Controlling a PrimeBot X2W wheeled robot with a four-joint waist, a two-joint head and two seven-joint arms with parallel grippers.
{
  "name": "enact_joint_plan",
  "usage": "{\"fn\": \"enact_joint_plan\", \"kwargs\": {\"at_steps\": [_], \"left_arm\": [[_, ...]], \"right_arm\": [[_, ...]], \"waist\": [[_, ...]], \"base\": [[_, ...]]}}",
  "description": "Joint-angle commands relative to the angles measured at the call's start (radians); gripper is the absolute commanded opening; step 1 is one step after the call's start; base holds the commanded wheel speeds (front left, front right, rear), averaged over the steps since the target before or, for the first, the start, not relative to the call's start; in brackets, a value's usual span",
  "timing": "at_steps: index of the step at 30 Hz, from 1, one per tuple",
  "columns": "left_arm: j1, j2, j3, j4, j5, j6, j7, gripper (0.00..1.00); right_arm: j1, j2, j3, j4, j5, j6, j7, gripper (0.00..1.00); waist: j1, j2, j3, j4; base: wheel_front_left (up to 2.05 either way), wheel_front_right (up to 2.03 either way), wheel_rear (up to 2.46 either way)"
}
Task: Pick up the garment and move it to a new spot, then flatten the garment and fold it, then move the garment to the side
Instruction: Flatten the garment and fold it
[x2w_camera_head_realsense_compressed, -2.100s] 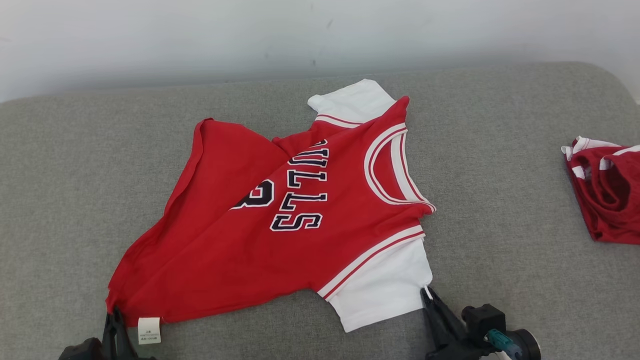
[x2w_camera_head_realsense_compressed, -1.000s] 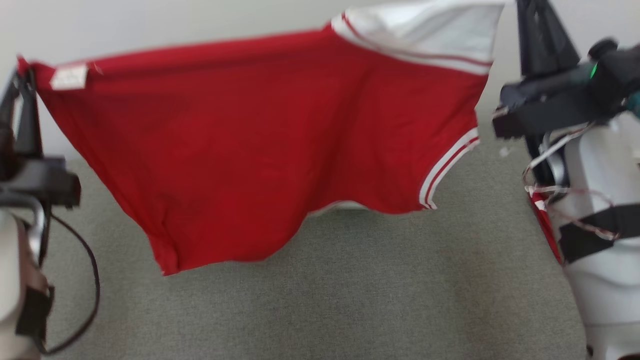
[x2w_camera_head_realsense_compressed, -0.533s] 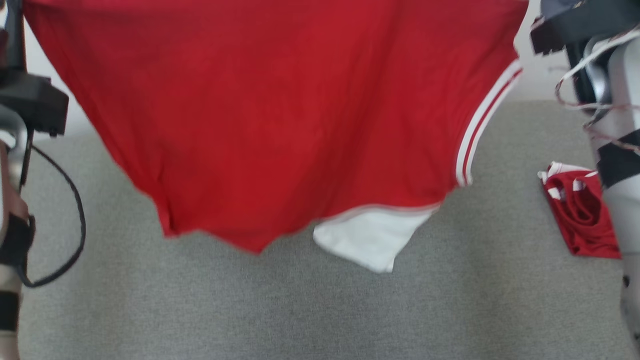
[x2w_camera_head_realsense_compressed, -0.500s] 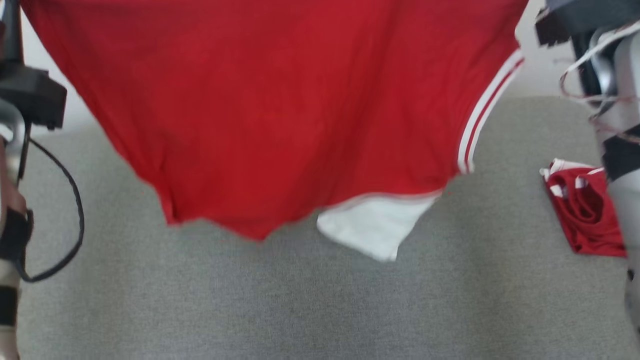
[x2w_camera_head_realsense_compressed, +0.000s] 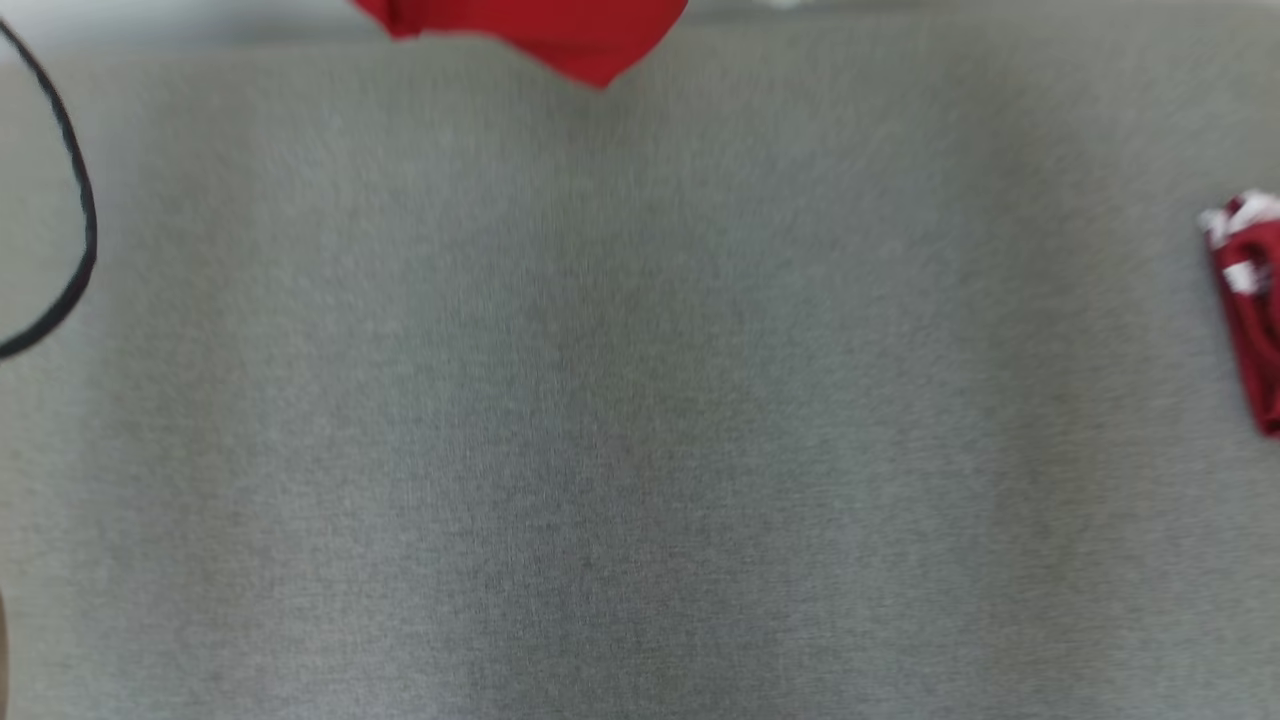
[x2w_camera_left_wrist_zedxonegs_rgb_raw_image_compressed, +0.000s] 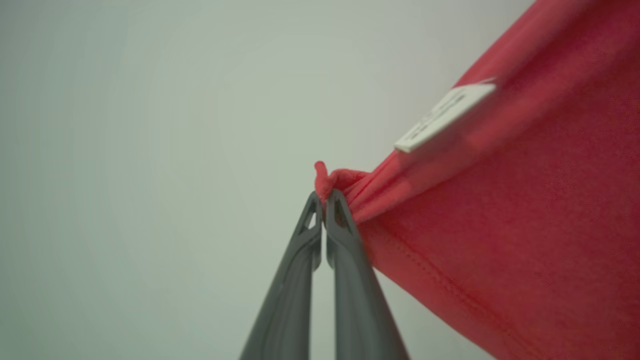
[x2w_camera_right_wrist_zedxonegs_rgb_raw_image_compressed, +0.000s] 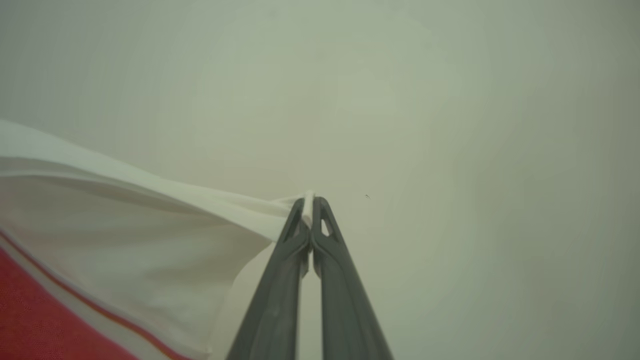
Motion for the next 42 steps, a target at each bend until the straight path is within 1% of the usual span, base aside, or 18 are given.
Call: {"fn": "enact_joint_plan", "kwargs": {"at_steps": [1, 4, 7, 11, 15, 17, 20, 21, 22, 23, 24, 27, 29, 32, 35, 36, 42], "left_arm": [[-0.009, 0.004, 0.007, 0.017, 0.003, 0.015, -0.006, 0.0], [-0.056, -0.008, 0.005, 0.043, 0.0, 0.04, -0.021, 0.0], [-0.06, -0.029, 0.006, 0.053, -0.02, 0.056, -0.035, 0.0], [0.011, -0.051, 0.018, 0.051, -0.059, 0.077, -0.043, 0.0], [0.139, -0.086, 0.038, -0.035, -0.127, 0.089, -0.044, 0.0], [0.232, -0.107, 0.041, -0.073, -0.148, 0.089, -0.044, 0.0], [0.374, -0.142, 0.058, -0.142, -0.188, 0.101, -0.045, 0.0], [0.427, -0.15, 0.058, -0.153, -0.192, 0.099, -0.045, 0.0], [0.47, -0.165, 0.071, -0.171, -0.211, 0.105, -0.045, 0.0], [0.519, -0.177, 0.077, -0.18, -0.22, 0.104, -0.045, 0.0], [0.616, -0.205, 0.099, -0.198, -0.245, 0.107, -0.045, 0.0], [0.761, -0.237, 0.13, -0.208, -0.262, 0.1, -0.045, 0.0], [0.84, -0.259, 0.157, -0.216, -0.279, 0.104, -0.045, 0.0], [0.956, -0.284, 0.174, -0.215, -0.28, 0.089, -0.045, 0.0], [1.052, -0.3, 0.191, -0.213, -0.278, 0.078, -0.045, 0.0], [1.052, -0.3, 0.191, -0.213, -0.278, 0.078, -0.045, 0.0], [1.231, -0.317, 0.217, -0.221, -0.267, 0.069, -0.045, 0.0]], "right_arm": [[-0.006, -0.016, -0.019, -0.001, -0.01, -0.004, 0.001, 0.0], [-0.014, -0.034, -0.057, -0.014, -0.034, -0.005, 0.001, 0.0], [0.017, -0.044, -0.084, -0.021, -0.022, -0.005, 0.001, 0.0], [0.129, -0.047, -0.101, -0.067, 0.016, -0.005, 0.001, 0.0], [0.288, -0.054, -0.108, -0.145, 0.082, -0.005, 0.001, 0.0], [0.392, -0.051, -0.099, -0.186, 0.114, -0.005, 0.001, 0.0], [0.54, -0.026, -0.101, -0.239, 0.162, -0.004, 0.001, 0.0], [0.59, -0.016, -0.113, -0.257, 0.174, -0.004, 0.001, 0.0], [0.64, -0.005, -0.124, -0.271, 0.186, -0.004, 0.001, 0.0], [0.7, 0.008, -0.128, -0.283, 0.193, -0.004, 0.001, 0.0], [0.8, 0.032, -0.145, -0.297, 0.211, -0.004, 0.001, 0.0], [0.948, 0.076, -0.149, -0.305, 0.208, -0.004, 0.001, 0.0], [1.03, 0.098, -0.162, -0.296, 0.218, -0.004, 0.001, 0.0], [1.153, 0.135, -0.174, -0.285, 0.221, -0.004, 0.0, 0.0], [1.246, 0.163, -0.194, -0.275, 0.212, -0.004, 0.0, 0.0], [1.246, 0.163, -0.194, -0.275, 0.212, -0.004, 0.0, 0.0], [1.409, 0.203, -0.217, -0.246, 0.181, -0.005, 0.0, 0.0]], "waist": [[-0.0003, -0.0002, 0.136, 0.03], [-0.0003, -0.0002, 0.179, 0.04], [-0.0003, -0.0002, 0.222, 0.05], [-0.0003, -0.0002, 0.237, 0.058], [-0.0003, -0.0002, 0.205, 0.062], [-0.0003, -0.0002, 0.179, 0.062], [-0.0003, -0.0002, 0.132, 0.06], [-0.0003, -0.0002, 0.112, 0.06], [-0.0003, -0.0002, 0.093, 0.058], [-0.0003, -0.0002, 0.069, 0.057], [-0.0003, -0.0002, 0.029, 0.052], [-0.0003, -0.0002, -0.043, 0.041], [-0.0003, -0.0002, -0.086, 0.034], [-0.0003, -0.0002, -0.143, 0.026], [-0.0003, -0.0002, -0.196, 0.016], [-0.0003, -0.0002, -0.196, 0.016], [-0.0003, -0.0002, -0.3, -0.003]], "base": [[0.0, 0.0, 0.0], [0.0, 0.0, 0.0], [0.0, 0.0, 0.0], [0.0, 0.0, 0.0], [0.0, 0.0, 0.0], [0.0, 0.0, 0.0], [0.0, 0.0, 0.0], [0.0, 0.0, 0.0], [0.0, 0.0, 0.0], [0.0, 0.0, 0.0], [0.0, 0.0, 0.0], [0.0, 0.0, 0.0], [0.0, 0.0, 0.0], [0.0, 0.0, 0.0], [0.0, 0.0, 0.0], [0.0, 0.0, 0.0], [0.0, 0.0, 0.0]]}}
